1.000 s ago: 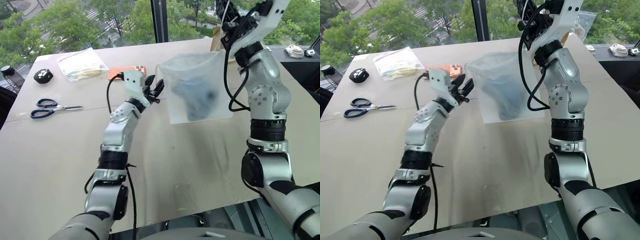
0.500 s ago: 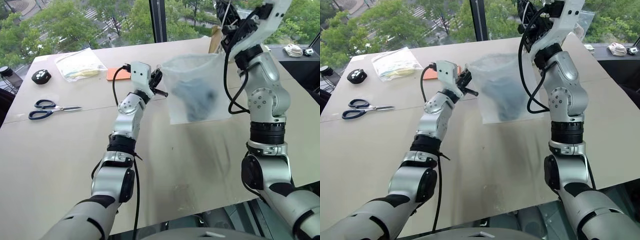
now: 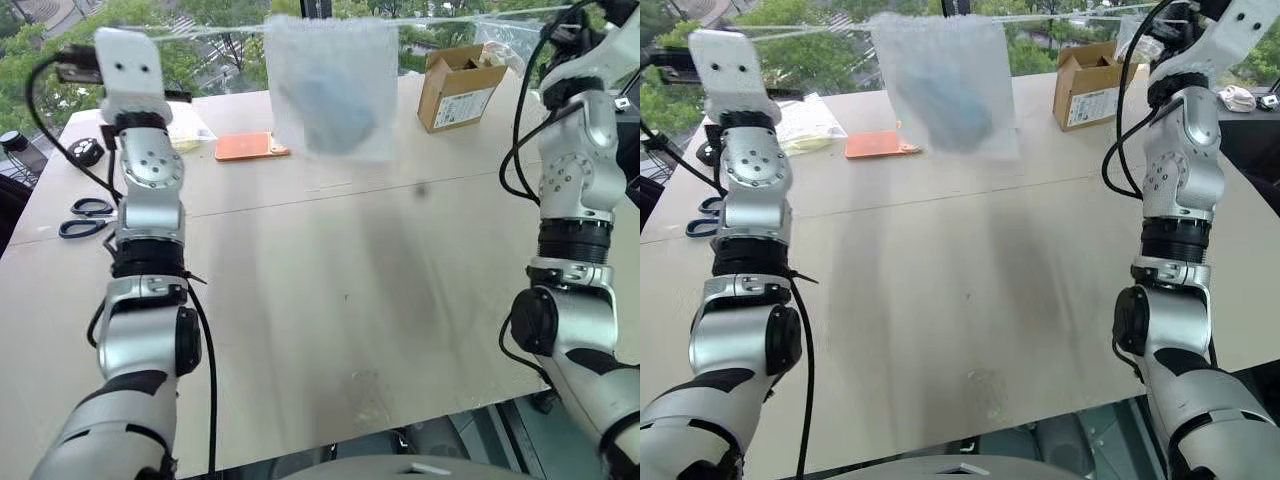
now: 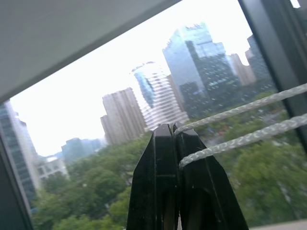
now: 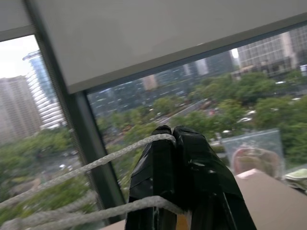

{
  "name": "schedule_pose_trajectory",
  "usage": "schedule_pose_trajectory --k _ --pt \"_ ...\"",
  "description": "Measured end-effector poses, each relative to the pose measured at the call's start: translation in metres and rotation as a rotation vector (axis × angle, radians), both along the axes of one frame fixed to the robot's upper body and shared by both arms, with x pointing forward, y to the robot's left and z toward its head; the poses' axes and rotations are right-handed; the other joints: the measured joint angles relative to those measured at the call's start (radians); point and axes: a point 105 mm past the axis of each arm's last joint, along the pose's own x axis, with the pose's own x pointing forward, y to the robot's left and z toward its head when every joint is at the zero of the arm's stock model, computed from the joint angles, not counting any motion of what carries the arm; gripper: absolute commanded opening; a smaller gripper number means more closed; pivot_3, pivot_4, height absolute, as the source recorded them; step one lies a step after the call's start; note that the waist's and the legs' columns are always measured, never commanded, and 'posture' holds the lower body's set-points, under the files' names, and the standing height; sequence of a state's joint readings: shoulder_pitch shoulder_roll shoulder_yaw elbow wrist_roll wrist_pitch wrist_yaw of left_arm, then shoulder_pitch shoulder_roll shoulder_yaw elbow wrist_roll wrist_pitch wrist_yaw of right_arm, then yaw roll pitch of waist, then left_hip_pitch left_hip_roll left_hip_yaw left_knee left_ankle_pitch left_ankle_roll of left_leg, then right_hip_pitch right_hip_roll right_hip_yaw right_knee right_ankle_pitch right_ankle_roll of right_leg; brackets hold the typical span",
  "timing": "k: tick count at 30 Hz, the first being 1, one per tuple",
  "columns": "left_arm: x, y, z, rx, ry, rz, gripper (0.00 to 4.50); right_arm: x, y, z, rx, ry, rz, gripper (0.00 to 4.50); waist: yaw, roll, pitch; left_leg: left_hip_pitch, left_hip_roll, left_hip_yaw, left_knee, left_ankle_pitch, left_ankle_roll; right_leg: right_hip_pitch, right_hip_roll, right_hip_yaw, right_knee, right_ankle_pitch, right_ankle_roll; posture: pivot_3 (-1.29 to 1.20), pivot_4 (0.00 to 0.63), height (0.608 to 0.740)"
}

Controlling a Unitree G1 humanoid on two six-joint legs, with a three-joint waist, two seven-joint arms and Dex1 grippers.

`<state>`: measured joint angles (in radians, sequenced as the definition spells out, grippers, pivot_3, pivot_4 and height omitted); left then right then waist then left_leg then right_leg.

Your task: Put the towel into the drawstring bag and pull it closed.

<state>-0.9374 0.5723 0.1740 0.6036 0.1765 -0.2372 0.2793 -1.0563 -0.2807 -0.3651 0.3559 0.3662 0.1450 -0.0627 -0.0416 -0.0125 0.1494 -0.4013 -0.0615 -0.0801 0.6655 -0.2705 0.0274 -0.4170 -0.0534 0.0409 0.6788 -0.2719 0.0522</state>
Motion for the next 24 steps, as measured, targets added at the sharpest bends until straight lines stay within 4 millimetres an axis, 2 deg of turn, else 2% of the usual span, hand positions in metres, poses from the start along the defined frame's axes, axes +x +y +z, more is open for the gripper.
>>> schedule_pose_trajectory --k 1,3,5,9,12,14,16,17,18,20,21,22,23,24 --pt "-0.001 0.003 -0.001 -0.012 -0.002 0.015 0.02 0.001 -0.005 -0.004 0.019 0.017 -0.03 0.0 0.0 0.0 0.0 0.0 0.0 0.0 0.0 0.0 0.0 0.0 0.0 0.0 0.0 0.0 0.0 0.0 0.15 0.74" --pt "-0.001 0.021 -0.019 -0.081 0.038 0.104 0.02 0.009 -0.029 -0.031 0.136 0.13 -0.156 0.0 0.0 0.0 0.0 0.0 -0.001 0.0 0.0 0.0 0.0 0.0 0.0 0.0 0.0 0.0 0.0 0.0 0.15 0.74" --pt "-0.001 0.029 -0.032 -0.137 0.069 0.134 0.02 0.011 -0.04 -0.047 0.188 0.191 -0.22 0.0 -0.001 0.0 0.0 -0.001 0.0 0.0 0.0 0.0 0.0 -0.001 0.0 0.0 0.0 0.0 0.0 0.0 0.15 0.74" --pt "0.003 0.029 -0.047 -0.222 0.099 0.111 0.02 0.012 -0.043 -0.054 0.227 0.221 -0.242 0.0 -0.002 0.0 0.0 -0.002 -0.001 0.0 0.001 0.0 0.0 -0.001 0.0 0.0 0.0 0.0 0.0 0.0 0.15 0.74" --pt "0.009 0.023 -0.056 -0.322 0.126 -0.043 0.02 0.016 -0.037 -0.054 0.221 0.222 -0.117 0.0 -0.004 0.0 0.0 -0.002 0.0 0.001 0.001 0.0 0.0 -0.001 0.0 0.0 0.0 0.0 0.0 0.0 0.15 0.74" --pt "0.011 0.012 -0.061 -0.338 0.154 -0.191 0.02 0.015 -0.027 -0.052 0.187 0.21 0.028 0.0 -0.004 0.0 0.0 -0.002 0.0 0.0 0.001 0.0 0.0 -0.001 0.0 0.0 0.0 0.0 0.0 0.0 0.15 0.74" --pt "0.009 -0.016 -0.066 -0.296 0.208 -0.405 0.02 0.006 0.002 -0.054 0.056 0.215 0.254 0.0 -0.006 0.0 0.0 -0.005 0.001 -0.001 0.001 0.0 0.0 -0.002 0.0 -0.001 0.0 0.0 0.0 0.0 0.15 0.74" --pt "0.004 -0.041 -0.07 -0.245 0.259 -0.551 0.02 -0.005 0.029 -0.06 -0.076 0.232 0.406 0.0 -0.009 0.0 0.0 -0.007 0.001 -0.002 0.002 0.0 0.0 -0.002 0.0 -0.001 0.0 0.0 0.0 0.0 0.15 0.74" --pt "0.002 -0.052 -0.072 -0.22 0.277 -0.607 0.02 -0.009 0.041 -0.063 -0.129 0.242 0.469 0.0 -0.012 0.0 0.0 -0.009 0.001 -0.002 0.003 0.0 0.0 -0.003 0.0 -0.001 0.0 0.0 0.0 0.0 0.15 0.74" --pt "-0.01 -0.085 -0.076 -0.201 0.347 -0.815 0.02 -0.034 0.079 -0.079 -0.257 0.272 0.714 0.0 -0.018 0.0 0.0 -0.013 0.001 -0.005 0.005 0.0 0.0 -0.006 0.0 -0.004 0.0 0.0 0.0 0.0 0.15 0.74" --pt "-0.012 -0.089 -0.077 -0.204 0.36 -0.845 0.02 -0.037 0.082 -0.081 -0.262 0.278 0.748 0.0 -0.018 0.0 0.0 -0.013 0.001 -0.005 0.005 0.0 0.0 -0.006 0.0 -0.004 0.0 0.0 0.0 0.0 0.15 0.74" --pt "-0.022 -0.1 -0.076 -0.208 0.406 -0.96 0.02 -0.053 0.091 -0.086 -0.283 0.283 0.867 0.0 -0.019 0.0 0.0 -0.014 0.001 -0.006 0.005 0.0 0.0 -0.006 0.0 -0.005 0.0 0.0 0.0 0.0 0.15 0.74" --pt "-0.032 -0.107 -0.075 -0.197 0.449 -1.04 0.0 -0.065 0.095 -0.09 -0.31 0.289 0.939 0.63 -0.02 0.0 0.0 -0.013 0.001 -0.006 0.005 0.0 0.0 -0.006 0.0 -0.005 0.0 0.0 0.0 0.0 0.15 0.74" --pt "-0.043 -0.114 -0.076 -0.18 0.504 -1.128 0.0 -0.076 0.097 -0.093 -0.348 0.295 1.003 0.91 -0.019 0.0 0.0 -0.013 0.001 -0.006 0.005 0.0 0.0 -0.006 0.0 -0.005 -0.001 0.0 0.0 0.0 0.15 0.74"
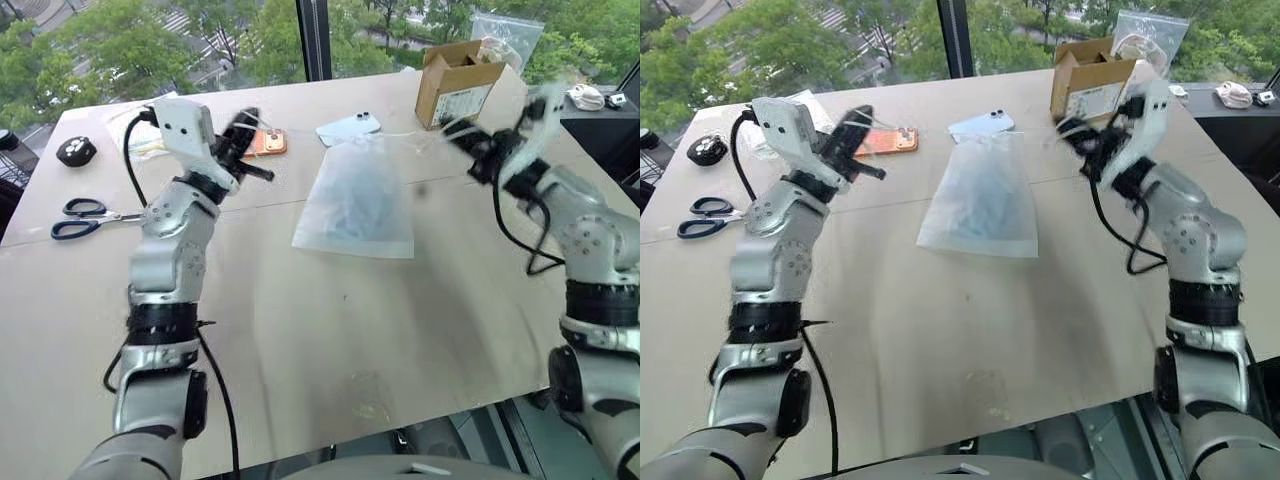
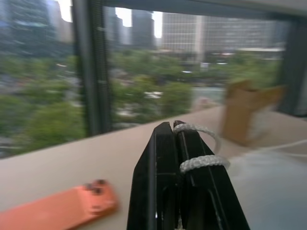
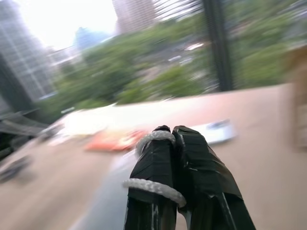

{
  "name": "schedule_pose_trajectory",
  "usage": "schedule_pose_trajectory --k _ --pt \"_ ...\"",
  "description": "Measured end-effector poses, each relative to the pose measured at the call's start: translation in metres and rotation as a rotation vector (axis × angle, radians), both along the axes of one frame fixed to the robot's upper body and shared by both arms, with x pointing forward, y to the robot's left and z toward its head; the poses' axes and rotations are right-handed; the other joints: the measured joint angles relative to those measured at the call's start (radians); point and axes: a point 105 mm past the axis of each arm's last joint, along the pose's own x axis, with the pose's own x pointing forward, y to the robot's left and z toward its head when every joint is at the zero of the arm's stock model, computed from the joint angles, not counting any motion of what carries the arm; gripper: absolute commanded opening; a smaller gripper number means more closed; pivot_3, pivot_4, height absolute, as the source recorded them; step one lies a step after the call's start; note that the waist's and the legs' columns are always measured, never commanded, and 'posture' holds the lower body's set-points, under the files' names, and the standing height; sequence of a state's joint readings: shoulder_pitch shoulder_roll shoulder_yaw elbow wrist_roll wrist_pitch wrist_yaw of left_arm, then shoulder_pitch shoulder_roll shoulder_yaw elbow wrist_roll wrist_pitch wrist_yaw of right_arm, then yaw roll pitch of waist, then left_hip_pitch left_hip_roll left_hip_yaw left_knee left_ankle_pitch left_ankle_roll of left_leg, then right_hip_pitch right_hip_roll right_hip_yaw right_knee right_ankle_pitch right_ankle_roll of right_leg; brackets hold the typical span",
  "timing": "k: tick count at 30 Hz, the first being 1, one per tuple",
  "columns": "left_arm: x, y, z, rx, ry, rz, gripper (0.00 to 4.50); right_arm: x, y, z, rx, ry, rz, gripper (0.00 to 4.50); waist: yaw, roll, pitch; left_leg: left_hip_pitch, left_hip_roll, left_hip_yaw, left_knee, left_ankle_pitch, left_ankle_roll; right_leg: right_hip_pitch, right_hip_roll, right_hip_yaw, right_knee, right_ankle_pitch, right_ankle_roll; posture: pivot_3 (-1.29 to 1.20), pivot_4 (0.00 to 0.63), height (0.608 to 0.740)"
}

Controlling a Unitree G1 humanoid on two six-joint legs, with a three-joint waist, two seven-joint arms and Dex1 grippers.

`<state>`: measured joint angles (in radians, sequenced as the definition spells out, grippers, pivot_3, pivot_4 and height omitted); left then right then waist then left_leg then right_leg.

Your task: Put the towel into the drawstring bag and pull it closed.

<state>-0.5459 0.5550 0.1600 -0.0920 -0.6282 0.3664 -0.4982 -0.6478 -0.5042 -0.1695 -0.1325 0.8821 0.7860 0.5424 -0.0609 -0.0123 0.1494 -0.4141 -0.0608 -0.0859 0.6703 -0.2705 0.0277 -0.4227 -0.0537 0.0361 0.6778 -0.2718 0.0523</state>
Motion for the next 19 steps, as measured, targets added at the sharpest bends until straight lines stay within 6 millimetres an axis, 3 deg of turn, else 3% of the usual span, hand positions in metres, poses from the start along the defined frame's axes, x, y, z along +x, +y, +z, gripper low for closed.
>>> schedule_pose_trajectory --k 2,5,7,8,10,13,16,19 --pt "-0.025 -0.013 -0.013 0.059 0.09 -0.164 0.0 -0.025 0.002 -0.007 -0.073 0.003 0.13 1.87 0.0 0.0 0.0 0.001 0.0 0.0 0.0 0.0 0.0 0.0 0.0 0.001 -0.001 0.0 0.0 0.0 0.15 0.74" --pt "-0.05 -0.019 -0.047 0.139 0.258 -0.296 0.95 -0.054 0.011 -0.027 -0.144 0.048 0.3 3.38 0.001 0.0 0.0 0.004 0.0 0.0 0.0 0.0 0.0 0.002 0.001 0.001 0.0 0.0 0.0 0.0 0.15 0.74" --pt "-0.055 -0.013 -0.061 0.183 0.305 -0.288 1.69 -0.051 0.007 -0.039 -0.184 0.054 0.256 4.1 0.005 0.0 0.0 0.011 0.0 0.0 -0.001 -0.001 0.002 0.009 0.001 0.001 0.001 0.0 0.0 0.0 0.15 0.74" --pt "-0.056 -0.008 -0.067 0.22 0.319 -0.268 2.06 -0.047 0.001 -0.047 -0.221 0.055 0.218 4.12 0.01 0.0 0.0 0.016 0.0 0.001 -0.001 -0.003 0.005 0.012 0.001 0.002 0.001 0.0 0.0 0.0 0.15 0.74" --pt "-0.056 0.014 -0.085 0.308 0.367 -0.181 2.99 -0.038 -0.033 -0.083 -0.363 0.109 0.09 4.12 0.029 0.0 0.001 0.02 0.0 0.001 -0.002 -0.003 0.005 0.017 0.001 0.001 0.0 0.0 -0.001 0.0 0.15 0.74" --pt "-0.061 0.035 -0.108 0.413 0.42 -0.115 2.99 -0.036 -0.06 -0.114 -0.49 0.107 0.029 4.12 0.045 0.0 0.001 0.02 0.0 0.002 -0.002 -0.003 0.005 0.017 0.0 0.002 0.0 0.0 -0.001 0.0 0.15 0.74" --pt "-0.077 0.048 -0.131 0.47 0.502 -0.13 2.99 -0.038 -0.083 -0.126 -0.581 0.075 0.017 4.12 0.048 0.0 0.001 0.02 0.0 0.003 -0.002 -0.001 0.002 0.016 0.0 0.003 -0.001 0.0 -0.001 0.0 0.15 0.74" --pt "-0.086 0.062 -0.141 0.458 0.545 -0.112 2.99 -0.04 -0.099 -0.131 -0.575 0.071 0.002 4.12 0.048 0.0 0.001 0.02 0.001 0.002 -0.002 -0.002 0.003 0.016 0.0 0.003 -0.001 0.0 -0.001 0.0 0.15 0.74"
